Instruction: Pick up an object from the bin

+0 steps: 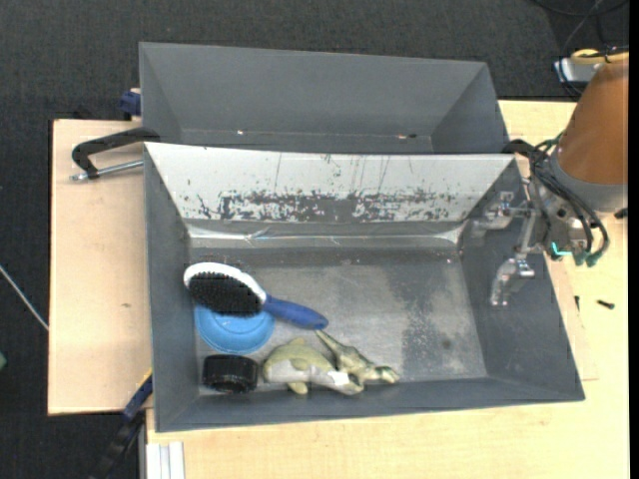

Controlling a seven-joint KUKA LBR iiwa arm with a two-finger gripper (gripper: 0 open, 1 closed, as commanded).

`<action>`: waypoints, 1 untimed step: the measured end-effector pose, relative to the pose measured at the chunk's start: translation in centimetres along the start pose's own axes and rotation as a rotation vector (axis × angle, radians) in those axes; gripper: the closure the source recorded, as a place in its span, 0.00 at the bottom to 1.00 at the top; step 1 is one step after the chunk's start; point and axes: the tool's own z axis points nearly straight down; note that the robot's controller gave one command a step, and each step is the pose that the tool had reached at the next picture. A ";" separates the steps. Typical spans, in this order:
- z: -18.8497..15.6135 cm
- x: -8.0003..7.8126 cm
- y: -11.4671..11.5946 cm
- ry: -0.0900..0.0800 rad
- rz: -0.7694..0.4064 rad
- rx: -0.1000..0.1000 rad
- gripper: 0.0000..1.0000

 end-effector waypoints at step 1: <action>4.0 5.6 3.5 -0.002 -0.113 -0.001 0.00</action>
Offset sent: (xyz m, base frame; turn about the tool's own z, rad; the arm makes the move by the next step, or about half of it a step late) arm -0.0554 0.0339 -0.0385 -0.1125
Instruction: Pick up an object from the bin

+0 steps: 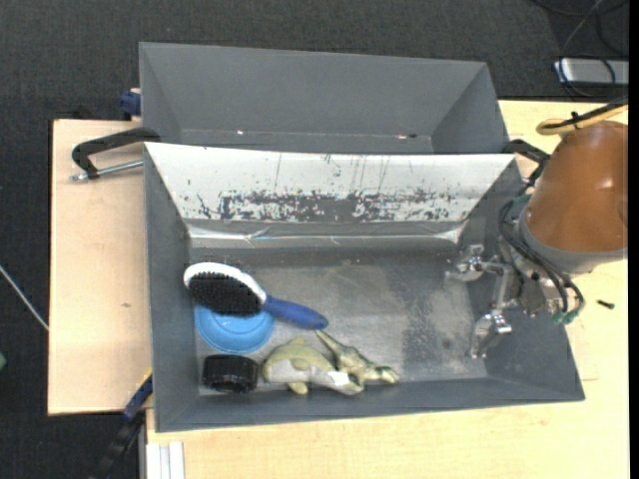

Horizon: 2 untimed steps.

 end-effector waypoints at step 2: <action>5.4 -2.5 16.1 -0.004 -0.330 0.001 0.00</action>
Offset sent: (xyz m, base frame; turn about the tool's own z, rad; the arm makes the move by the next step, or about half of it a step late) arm 0.0172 0.1053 -0.0635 -0.2361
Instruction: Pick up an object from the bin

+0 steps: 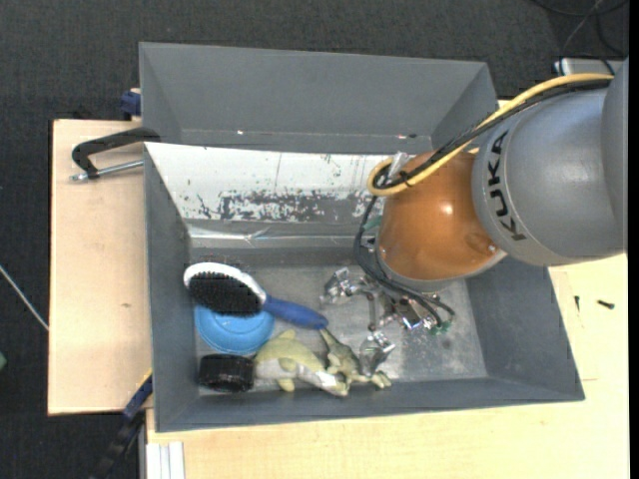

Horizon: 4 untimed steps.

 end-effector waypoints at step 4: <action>3.0 -6.9 5.2 0.004 -0.058 0.000 1.00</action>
Offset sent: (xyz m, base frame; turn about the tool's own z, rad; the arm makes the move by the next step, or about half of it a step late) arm -0.0008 -0.0391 -0.0335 -0.1125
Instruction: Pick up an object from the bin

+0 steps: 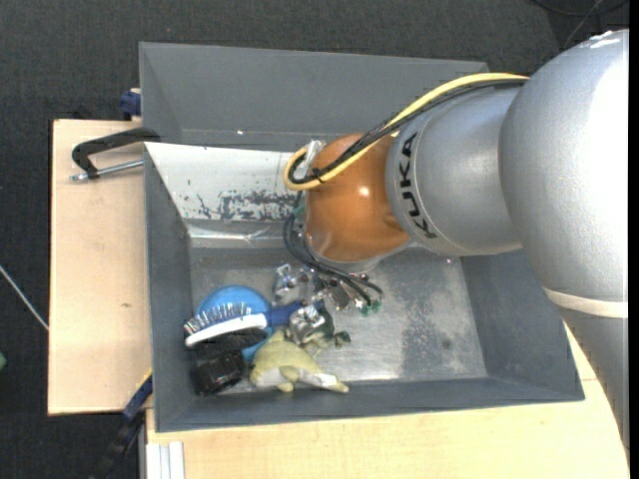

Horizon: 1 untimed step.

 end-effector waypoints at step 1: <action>-15.7 0.7 2.5 -0.015 0.043 0.004 1.00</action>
Offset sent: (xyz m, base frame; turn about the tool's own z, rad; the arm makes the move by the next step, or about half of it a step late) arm -0.0194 0.0166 0.1513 0.0435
